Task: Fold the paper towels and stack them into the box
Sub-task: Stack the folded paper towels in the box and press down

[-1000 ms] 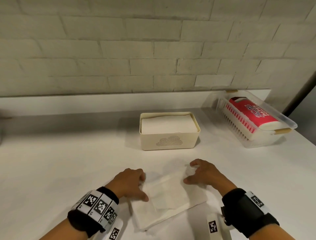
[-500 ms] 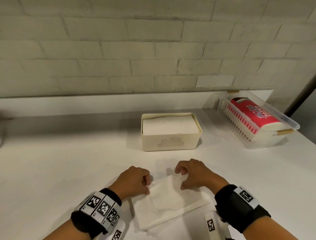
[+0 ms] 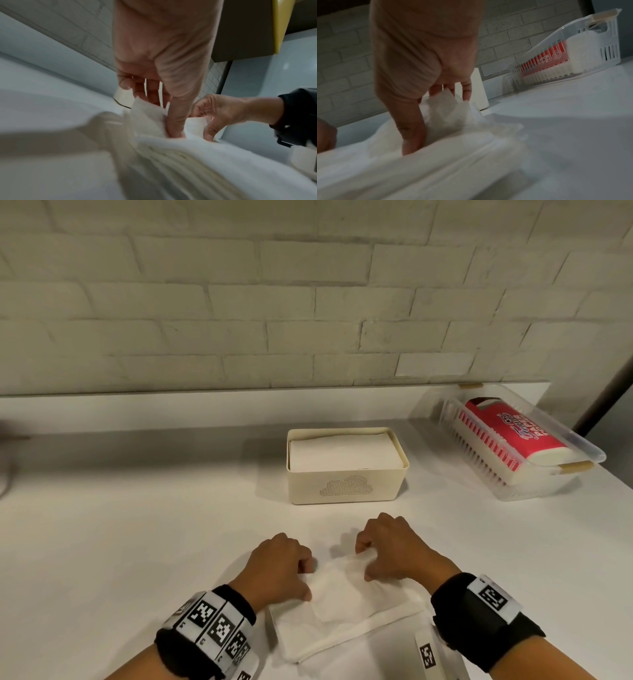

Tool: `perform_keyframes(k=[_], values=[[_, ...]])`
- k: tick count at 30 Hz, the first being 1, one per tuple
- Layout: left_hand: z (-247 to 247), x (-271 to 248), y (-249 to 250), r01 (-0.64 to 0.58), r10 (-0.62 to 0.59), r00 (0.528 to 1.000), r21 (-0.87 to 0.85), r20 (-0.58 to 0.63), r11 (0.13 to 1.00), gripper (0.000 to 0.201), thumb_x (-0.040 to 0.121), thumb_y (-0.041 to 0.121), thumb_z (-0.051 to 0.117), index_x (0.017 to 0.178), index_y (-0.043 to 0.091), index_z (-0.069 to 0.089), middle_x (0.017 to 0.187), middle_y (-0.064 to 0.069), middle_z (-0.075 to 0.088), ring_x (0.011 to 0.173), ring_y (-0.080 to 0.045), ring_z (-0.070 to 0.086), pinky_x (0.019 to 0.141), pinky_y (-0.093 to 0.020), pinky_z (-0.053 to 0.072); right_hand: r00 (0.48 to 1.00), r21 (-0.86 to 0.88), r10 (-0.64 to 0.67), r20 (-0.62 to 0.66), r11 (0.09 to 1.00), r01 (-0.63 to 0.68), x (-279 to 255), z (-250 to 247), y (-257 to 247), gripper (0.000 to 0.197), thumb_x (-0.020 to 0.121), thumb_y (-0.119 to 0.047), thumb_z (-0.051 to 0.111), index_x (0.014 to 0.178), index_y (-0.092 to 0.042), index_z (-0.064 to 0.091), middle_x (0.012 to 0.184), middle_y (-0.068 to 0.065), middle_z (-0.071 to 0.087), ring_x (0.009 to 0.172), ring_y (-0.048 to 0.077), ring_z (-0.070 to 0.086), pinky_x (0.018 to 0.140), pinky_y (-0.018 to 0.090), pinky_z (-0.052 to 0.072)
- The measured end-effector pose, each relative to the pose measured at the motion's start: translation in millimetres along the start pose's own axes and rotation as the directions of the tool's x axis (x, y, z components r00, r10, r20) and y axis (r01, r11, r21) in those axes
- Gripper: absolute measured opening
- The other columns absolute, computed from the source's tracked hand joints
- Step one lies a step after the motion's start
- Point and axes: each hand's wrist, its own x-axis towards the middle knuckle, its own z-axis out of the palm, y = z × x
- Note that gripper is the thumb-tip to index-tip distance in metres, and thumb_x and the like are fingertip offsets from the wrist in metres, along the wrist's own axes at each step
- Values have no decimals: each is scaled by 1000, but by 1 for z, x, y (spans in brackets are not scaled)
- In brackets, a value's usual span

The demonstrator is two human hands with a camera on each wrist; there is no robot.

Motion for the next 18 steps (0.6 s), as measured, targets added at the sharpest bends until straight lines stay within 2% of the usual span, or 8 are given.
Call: perform_keyframes(k=[3,6,7,9,12,15,16,18], values=[[1,1,-2,-14,14,1000,-9,4,1000,22,68,34,75,82,32,58,80,14,51,87,-9,42,57,-12,26,998,32,-42,-37,999,43,-3,1,3,25,73,-32,72,96,-24,67,108,-7,58,103,12,43,86,24,28],[1,1,-2,-7,8,1000,-42,14,999,24,69,31,75,86,30,58,85,14,51,85,-8,44,57,-13,29,995,65,-92,-37,993,94,-6,1,4,15,76,-24,68,90,-19,69,104,-7,62,94,8,42,79,20,26],[1,1,-1,-8,9,1000,-51,20,999,27,70,30,75,90,30,57,89,13,51,87,-8,45,60,-16,32,993,68,-109,-37,991,112,-7,2,5,13,76,-22,67,89,-18,69,103,-8,63,95,9,44,79,19,27],[2,2,-1,-20,23,999,-76,32,997,38,70,28,73,105,29,56,98,13,53,98,-9,45,73,-21,37,990,89,-131,-44,987,134,-9,2,7,11,75,-19,66,85,-18,70,100,-11,59,96,8,43,80,16,27],[6,4,-2,-46,54,997,-123,58,991,52,71,22,70,118,34,53,106,12,57,105,-9,45,87,-23,42,991,166,-131,-34,977,134,-10,2,10,7,70,-15,68,73,-22,68,95,-18,49,92,4,36,79,8,27],[10,7,-3,-28,43,992,-130,114,991,53,72,21,67,121,36,53,112,7,57,107,-11,47,89,-23,42,993,238,-111,36,966,99,-12,1,10,30,68,-14,68,56,-35,50,97,-15,56,95,6,44,84,16,38],[11,9,-3,-21,38,990,-131,132,991,51,73,21,67,121,35,54,112,6,57,107,-11,47,90,-24,42,993,232,-100,67,969,82,-14,0,9,34,69,-14,67,56,-37,45,94,-14,57,92,7,46,81,16,40],[12,11,-3,-36,53,989,-124,139,992,43,73,20,67,114,32,60,106,7,58,102,-10,45,88,-24,42,992,207,-72,107,977,48,-15,0,9,35,70,-14,66,58,-38,44,77,-16,53,78,3,47,65,9,37]])
